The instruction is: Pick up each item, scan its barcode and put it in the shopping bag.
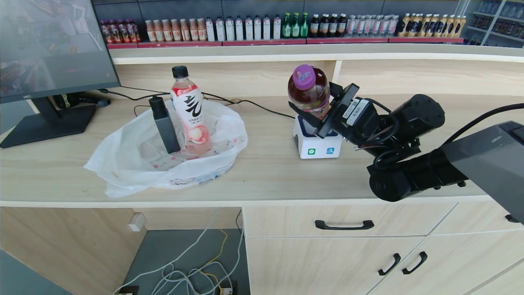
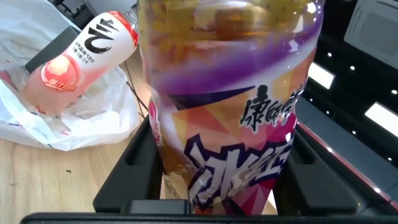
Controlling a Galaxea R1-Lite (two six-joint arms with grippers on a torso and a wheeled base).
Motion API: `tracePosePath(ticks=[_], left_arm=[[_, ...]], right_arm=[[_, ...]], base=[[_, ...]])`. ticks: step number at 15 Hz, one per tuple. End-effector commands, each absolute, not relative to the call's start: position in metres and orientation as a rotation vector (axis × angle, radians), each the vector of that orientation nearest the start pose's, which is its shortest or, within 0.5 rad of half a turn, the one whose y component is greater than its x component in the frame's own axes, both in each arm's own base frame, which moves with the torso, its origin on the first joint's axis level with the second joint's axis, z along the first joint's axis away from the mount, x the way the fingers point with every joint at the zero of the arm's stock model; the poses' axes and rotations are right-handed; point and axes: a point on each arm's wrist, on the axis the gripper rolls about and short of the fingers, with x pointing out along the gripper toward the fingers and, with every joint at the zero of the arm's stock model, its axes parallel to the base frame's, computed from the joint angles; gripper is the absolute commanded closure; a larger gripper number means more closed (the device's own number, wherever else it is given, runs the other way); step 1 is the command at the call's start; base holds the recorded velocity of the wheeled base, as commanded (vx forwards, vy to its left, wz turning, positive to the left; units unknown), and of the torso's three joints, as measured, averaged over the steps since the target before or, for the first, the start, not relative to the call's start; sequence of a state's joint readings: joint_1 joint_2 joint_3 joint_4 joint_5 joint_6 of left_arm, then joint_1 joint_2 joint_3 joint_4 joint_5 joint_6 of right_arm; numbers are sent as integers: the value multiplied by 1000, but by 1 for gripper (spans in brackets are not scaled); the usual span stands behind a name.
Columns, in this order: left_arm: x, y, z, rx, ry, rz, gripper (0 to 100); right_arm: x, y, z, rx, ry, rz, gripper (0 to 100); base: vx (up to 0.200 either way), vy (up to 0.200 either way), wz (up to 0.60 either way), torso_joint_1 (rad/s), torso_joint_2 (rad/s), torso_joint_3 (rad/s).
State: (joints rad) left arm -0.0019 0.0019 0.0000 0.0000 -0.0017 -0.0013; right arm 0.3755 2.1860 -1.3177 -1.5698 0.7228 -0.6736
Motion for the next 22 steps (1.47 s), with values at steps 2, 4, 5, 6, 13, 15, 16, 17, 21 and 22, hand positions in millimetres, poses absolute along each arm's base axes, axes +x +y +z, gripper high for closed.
tracePosePath(ticks=[2, 4, 5, 6, 13, 15, 16, 17, 21, 22], left_arm=[[-23, 0, 76, -2, 2, -3, 0], [-23, 0, 76, -2, 2, -3, 0], [-23, 0, 76, -2, 2, -3, 0], [-23, 0, 76, -2, 2, -2, 0], [-23, 0, 76, -2, 2, -3, 0], [-23, 0, 76, -2, 2, -3, 0], [-23, 0, 76, -2, 2, -3, 0], [-23, 0, 76, -2, 2, -3, 0], [-23, 0, 76, -2, 2, -3, 0], [-23, 0, 76, -2, 2, -3, 0]], right_arm=[[382, 173, 221, -704, -1064, 782, 100], [380, 176, 222, -700, -1071, 788, 100], [378, 180, 222, -695, -1075, 798, 100], [377, 182, 222, -694, -1078, 801, 100], [372, 185, 224, -693, -1084, 809, 100], [370, 185, 224, -689, -1081, 813, 100], [369, 185, 226, -688, -1083, 813, 100], [366, 184, 232, -688, -1097, 807, 100], [347, 185, 251, -644, -1120, 818, 100], [340, 181, 258, -621, -1113, 814, 100]], base=[[0, 0, 0, 0, 0, 0], [0, 0, 0, 0, 0, 0], [0, 0, 0, 0, 0, 0], [0, 0, 0, 0, 0, 0], [0, 0, 0, 0, 0, 0], [0, 0, 0, 0, 0, 0], [0, 0, 0, 0, 0, 0], [0, 0, 0, 0, 0, 0], [0, 0, 0, 0, 0, 0], [0, 0, 0, 0, 0, 0]])
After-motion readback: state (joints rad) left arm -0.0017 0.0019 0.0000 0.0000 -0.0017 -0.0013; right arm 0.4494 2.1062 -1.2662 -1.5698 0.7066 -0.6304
